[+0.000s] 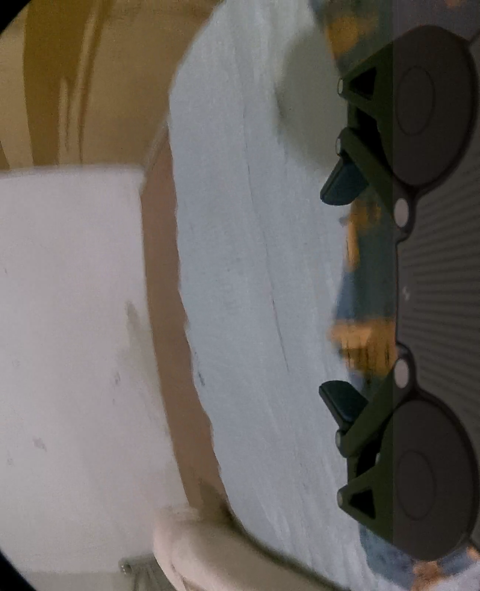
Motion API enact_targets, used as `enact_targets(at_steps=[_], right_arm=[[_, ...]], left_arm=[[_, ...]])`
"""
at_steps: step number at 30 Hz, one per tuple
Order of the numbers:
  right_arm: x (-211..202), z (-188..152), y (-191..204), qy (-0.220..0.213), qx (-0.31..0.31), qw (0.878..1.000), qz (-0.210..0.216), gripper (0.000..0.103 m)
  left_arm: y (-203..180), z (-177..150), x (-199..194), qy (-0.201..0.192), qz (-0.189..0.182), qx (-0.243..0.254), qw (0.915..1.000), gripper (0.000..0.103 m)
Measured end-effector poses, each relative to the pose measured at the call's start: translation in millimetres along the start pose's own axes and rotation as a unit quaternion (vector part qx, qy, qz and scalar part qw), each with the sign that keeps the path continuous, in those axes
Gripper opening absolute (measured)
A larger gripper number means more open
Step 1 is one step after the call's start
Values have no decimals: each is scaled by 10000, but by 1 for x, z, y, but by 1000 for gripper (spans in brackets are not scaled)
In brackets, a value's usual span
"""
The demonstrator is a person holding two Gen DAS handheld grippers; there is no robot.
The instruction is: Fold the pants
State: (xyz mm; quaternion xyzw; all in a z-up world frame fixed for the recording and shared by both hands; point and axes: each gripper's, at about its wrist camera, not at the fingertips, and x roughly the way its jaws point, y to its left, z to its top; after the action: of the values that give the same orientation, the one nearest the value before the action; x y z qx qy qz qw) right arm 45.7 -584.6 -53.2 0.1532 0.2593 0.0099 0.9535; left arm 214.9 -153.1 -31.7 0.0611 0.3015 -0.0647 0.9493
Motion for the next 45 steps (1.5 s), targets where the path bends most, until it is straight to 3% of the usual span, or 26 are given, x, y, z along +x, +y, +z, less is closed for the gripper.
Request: enact_targets(at_steps=[5, 9, 11, 15, 23, 25, 27, 30, 33, 37, 42, 45], right_arm=[[4, -9, -4, 202, 603, 9979, -144, 102], [5, -17, -17, 209, 1367, 9904, -27, 97], [6, -18, -19, 175, 1534, 9880, -52, 95], [8, -17, -19, -3, 1763, 9841, -201, 76], [10, -17, -21, -156, 2053, 9767, -613, 47], [11, -17, -22, -167, 2143, 9739, -734, 35], [11, -17, -22, -174, 2199, 9721, -793, 30], [10, -14, -15, -214, 2006, 9757, -850, 16], [7, -8, 7, -389, 1273, 9860, -1005, 14], [3, -2, 55, -665, -364, 9909, -1112, 13], [3, -14, 124, -810, -2437, 9624, -881, 13], [4, -31, 155, -684, -3186, 9440, -514, 12]], left_arm=[[-57, -6, -16, -43, -1227, 421, 9915, 103], [-98, -18, -11, 191, -1710, 769, 9821, 103], [-113, -24, -4, 397, -1668, 931, 9808, 103], [-122, -33, 6, 764, -1450, 975, 9817, 103], [-110, -29, 4, 923, -1488, 645, 9824, 103], [-109, -26, 3, 909, -1513, 588, 9825, 103], [-106, -23, 3, 922, -1598, 505, 9815, 103], [-101, -16, 2, 1036, -1850, 313, 9768, 103], [-90, -7, 4, 1180, -2456, -102, 9621, 103], [-77, 6, 9, 1344, -3445, -842, 9253, 103], [-66, 13, 14, 1425, -4167, -1421, 8865, 102], [-56, 5, 18, 1552, -4299, -1672, 8736, 98]])
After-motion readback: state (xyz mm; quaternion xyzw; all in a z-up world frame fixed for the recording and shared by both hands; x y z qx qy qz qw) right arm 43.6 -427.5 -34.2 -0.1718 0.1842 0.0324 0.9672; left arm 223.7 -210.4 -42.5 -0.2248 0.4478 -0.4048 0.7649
